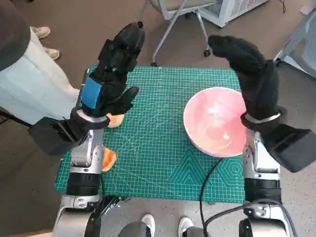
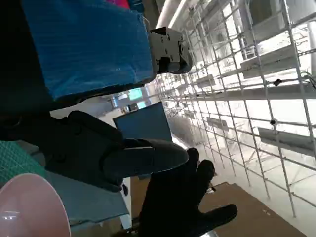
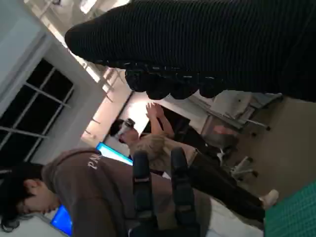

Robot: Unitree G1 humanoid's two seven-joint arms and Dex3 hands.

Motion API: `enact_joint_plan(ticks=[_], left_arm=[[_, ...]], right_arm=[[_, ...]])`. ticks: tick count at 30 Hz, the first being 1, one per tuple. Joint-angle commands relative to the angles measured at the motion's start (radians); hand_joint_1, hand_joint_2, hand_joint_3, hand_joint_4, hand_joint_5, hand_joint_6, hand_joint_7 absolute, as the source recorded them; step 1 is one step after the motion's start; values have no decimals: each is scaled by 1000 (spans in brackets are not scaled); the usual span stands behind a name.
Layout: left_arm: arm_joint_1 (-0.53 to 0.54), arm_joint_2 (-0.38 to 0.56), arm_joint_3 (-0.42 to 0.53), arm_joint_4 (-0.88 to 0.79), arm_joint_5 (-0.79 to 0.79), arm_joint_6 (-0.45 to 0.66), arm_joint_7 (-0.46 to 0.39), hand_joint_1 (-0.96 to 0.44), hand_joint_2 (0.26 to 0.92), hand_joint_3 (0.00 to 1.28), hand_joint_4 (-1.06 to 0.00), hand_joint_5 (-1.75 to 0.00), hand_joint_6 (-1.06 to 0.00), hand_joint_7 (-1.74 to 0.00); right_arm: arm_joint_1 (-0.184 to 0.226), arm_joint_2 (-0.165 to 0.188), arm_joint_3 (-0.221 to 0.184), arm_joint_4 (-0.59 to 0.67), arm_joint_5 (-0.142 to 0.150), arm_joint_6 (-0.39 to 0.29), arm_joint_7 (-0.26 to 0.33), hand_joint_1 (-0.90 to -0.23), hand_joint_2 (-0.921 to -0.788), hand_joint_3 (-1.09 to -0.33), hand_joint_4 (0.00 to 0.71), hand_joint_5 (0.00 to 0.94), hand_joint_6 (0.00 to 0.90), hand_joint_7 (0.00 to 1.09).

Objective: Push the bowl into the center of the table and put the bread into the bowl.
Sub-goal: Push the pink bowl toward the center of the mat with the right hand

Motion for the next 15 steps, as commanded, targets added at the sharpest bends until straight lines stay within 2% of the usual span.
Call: enact_joint_plan(ticks=[1, 15], left_arm=[[-9, 10, 5, 9, 7, -19, 1, -667, 921, 447, -50, -11, 1, -395], [-14, 21, 2, 16, 16, -25, 8, -660, 921, 467, -52, -10, 1, -396]], right_arm=[[27, 7, 8, 19, -12, 2, -2, -658, -921, -694, 151, 1, 22, 430], [33, -1, 11, 6, -2, 15, 6, -636, -921, -695, 155, 2, 8, 464]])
